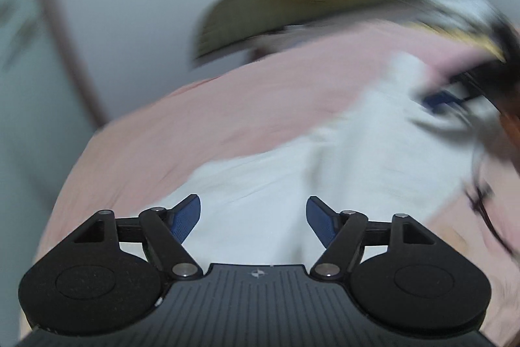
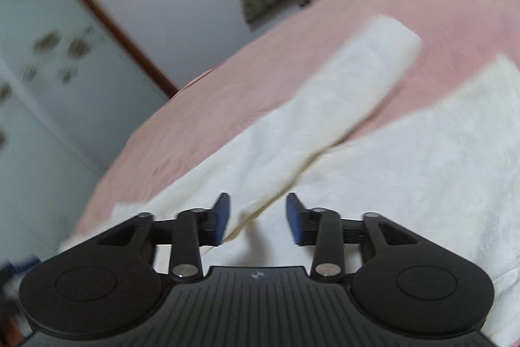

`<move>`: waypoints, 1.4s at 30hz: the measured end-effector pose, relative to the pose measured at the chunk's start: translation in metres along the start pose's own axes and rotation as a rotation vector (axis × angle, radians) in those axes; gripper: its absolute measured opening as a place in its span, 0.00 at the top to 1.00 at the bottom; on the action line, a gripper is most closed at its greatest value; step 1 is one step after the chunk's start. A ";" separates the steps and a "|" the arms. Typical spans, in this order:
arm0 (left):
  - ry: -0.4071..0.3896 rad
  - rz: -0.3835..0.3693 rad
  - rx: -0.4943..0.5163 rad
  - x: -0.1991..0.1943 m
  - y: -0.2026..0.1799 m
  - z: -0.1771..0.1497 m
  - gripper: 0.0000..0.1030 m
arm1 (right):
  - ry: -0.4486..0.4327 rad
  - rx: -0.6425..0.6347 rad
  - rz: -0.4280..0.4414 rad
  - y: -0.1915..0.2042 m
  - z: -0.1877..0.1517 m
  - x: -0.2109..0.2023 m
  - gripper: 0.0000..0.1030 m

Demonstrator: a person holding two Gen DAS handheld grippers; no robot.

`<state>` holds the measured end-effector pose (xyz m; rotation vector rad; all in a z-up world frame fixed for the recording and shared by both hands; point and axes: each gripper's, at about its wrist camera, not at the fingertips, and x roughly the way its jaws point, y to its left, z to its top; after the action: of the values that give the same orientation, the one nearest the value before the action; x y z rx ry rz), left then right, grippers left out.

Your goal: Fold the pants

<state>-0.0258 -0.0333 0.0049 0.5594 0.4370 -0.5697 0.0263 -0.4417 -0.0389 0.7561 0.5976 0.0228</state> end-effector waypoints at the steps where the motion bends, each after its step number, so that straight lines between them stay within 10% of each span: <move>1: -0.020 -0.028 0.074 0.005 -0.017 0.003 0.26 | 0.010 0.032 0.033 -0.005 0.002 0.004 0.49; 12: -0.011 -0.110 0.454 0.069 -0.087 -0.003 0.50 | 0.022 0.249 0.183 -0.007 0.032 0.033 0.35; 17: -0.001 -0.115 0.424 0.086 -0.086 0.000 0.54 | 0.024 0.219 0.158 0.008 0.061 0.049 0.35; 21: 0.036 -0.140 0.276 0.094 -0.074 0.010 0.81 | 0.027 0.166 0.084 0.010 0.081 0.070 0.32; 26: 0.039 -0.210 0.082 0.095 -0.048 0.014 0.85 | -0.022 0.259 0.025 -0.027 0.078 0.064 0.32; 33: 0.036 -0.213 0.057 0.106 -0.047 0.022 0.85 | -0.238 0.479 0.079 -0.085 0.069 0.047 0.32; 38: 0.029 -0.207 0.058 0.102 -0.052 0.019 0.86 | -0.296 0.442 -0.013 -0.092 0.069 0.044 0.86; 42: 0.003 -0.206 0.077 0.100 -0.053 0.018 0.93 | -0.327 0.423 -0.036 -0.093 0.067 0.031 0.93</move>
<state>0.0223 -0.1193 -0.0532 0.5926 0.4803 -0.7855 0.0694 -0.5460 -0.0769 1.1318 0.3033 -0.2631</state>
